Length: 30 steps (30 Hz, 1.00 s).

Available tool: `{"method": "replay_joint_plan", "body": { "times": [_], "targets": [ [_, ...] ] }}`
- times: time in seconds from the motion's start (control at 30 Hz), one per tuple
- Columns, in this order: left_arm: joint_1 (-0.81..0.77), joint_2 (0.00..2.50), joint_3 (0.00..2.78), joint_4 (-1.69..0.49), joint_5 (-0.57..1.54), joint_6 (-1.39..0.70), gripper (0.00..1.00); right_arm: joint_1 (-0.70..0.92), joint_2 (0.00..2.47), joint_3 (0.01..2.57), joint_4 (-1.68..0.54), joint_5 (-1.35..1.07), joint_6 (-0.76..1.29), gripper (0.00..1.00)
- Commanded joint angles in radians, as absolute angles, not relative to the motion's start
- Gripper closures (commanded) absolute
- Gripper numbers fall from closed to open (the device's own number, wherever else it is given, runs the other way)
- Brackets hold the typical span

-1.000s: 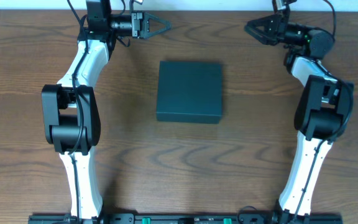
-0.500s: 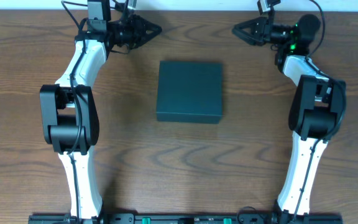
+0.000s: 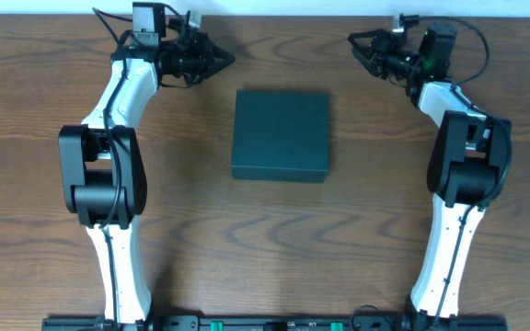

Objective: Pack container

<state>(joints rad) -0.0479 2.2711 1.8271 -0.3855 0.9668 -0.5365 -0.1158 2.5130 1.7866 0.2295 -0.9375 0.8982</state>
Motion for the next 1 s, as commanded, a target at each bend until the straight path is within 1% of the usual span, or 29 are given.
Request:
{"method": "replay_joint_plan", "body": {
  "times": [0.0, 0.17, 0.27, 0.37, 0.53, 0.67, 0.73, 0.8, 0.83, 0.87, 0.9, 0.93, 0.97],
  "targets": [
    [-0.048, 2.278, 1.836, -0.457, 0.855, -0.447, 0.94, -0.104, 2.514, 1.794, 0.162, -0.773, 0.773, 0.45],
    [-0.048, 2.272, 1.847, -0.587, 0.76, -0.348, 0.94, -0.09, 2.513, 1.81, -0.007, -0.651, 0.641, 0.47],
    [-0.051, 2.222, 1.885, -0.705, 0.671, -0.259, 0.94, -0.09, 2.511, 1.877, -0.105, -0.642, 0.587, 0.49],
    [-0.06, 2.099, 1.9, -0.773, 0.604, -0.157, 0.94, -0.086, 2.491, 1.982, -0.258, -0.614, 0.488, 0.5],
    [-0.088, 1.91, 1.9, -0.872, 0.513, -0.014, 0.94, -0.05, 2.408, 2.113, -0.499, -0.461, 0.323, 0.49],
    [-0.105, 1.783, 1.9, -0.978, 0.48, 0.09, 0.94, -0.003, 2.312, 2.131, -0.567, -0.383, 0.26, 0.47],
    [-0.107, 1.736, 1.9, -1.024, 0.479, 0.112, 0.94, 0.018, 2.272, 2.131, -0.585, -0.381, 0.247, 0.43],
    [-0.107, 1.691, 1.9, -1.064, 0.479, 0.118, 0.94, 0.039, 2.232, 2.131, -0.606, -0.381, 0.246, 0.32],
    [-0.107, 1.669, 1.9, -1.082, 0.479, 0.122, 0.94, 0.048, 2.217, 2.131, -0.62, -0.381, 0.246, 0.24],
    [-0.107, 1.652, 1.9, -1.096, 0.479, 0.13, 0.93, 0.056, 2.203, 2.131, -0.634, -0.381, 0.246, 0.11],
    [-0.107, 1.635, 1.9, -1.109, 0.479, 0.135, 0.87, 0.063, 2.194, 2.131, -0.644, -0.381, 0.246, 0.01],
    [-0.107, 1.621, 1.9, -1.119, 0.478, 0.135, 0.77, 0.068, 2.189, 2.131, -0.652, -0.381, 0.246, 0.01],
    [-0.107, 1.612, 1.9, -1.126, 0.479, 0.135, 0.6, 0.074, 2.184, 2.131, -0.66, -0.381, 0.246, 0.01]
  ]
}}
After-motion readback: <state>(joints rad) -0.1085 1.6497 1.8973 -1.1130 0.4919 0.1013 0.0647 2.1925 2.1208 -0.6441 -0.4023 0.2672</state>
